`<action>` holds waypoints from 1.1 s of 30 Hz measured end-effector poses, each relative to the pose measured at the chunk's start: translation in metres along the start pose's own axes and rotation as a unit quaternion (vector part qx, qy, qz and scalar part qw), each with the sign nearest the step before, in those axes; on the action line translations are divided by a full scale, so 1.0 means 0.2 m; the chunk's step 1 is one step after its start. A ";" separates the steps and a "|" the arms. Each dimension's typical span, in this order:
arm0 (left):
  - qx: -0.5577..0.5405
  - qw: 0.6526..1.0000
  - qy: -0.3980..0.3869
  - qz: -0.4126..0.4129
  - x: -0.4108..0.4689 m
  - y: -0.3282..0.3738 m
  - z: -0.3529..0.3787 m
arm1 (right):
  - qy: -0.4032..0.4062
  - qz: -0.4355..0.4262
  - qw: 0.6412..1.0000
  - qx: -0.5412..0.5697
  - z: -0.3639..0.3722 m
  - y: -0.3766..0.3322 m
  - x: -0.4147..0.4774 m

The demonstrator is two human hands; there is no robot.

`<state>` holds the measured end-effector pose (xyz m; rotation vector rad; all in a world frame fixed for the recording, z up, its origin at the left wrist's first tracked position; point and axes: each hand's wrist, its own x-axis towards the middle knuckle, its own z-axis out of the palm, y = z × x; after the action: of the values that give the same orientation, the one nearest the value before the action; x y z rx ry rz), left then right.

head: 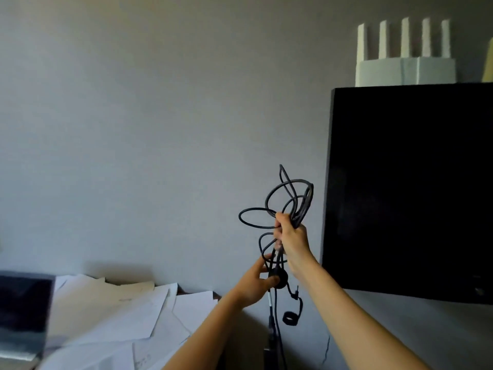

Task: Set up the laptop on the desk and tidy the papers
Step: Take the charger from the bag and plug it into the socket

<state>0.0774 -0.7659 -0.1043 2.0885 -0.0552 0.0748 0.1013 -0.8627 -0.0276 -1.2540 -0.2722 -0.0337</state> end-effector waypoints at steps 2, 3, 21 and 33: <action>0.003 1.000 0.026 -0.005 -0.03 -0.02 -0.11 | -0.033 -0.001 0.999 0.010 0.11 -0.01 0.00; 0.006 0.999 0.040 -0.008 -0.05 -0.03 -0.17 | -0.048 -0.001 0.999 0.012 0.17 -0.01 -0.01; 0.041 0.959 0.260 -0.103 -0.59 -0.37 -1.07 | -0.231 0.092 0.961 0.122 1.23 0.14 -0.19; 0.031 0.945 0.269 -0.182 -1.06 -0.80 -1.49 | -0.274 0.223 0.927 0.122 1.82 0.50 -0.51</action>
<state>-0.1309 -0.4266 -0.1120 2.0387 0.6699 0.4213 -0.0471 -0.5021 -0.0395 -1.0297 -0.4500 0.7343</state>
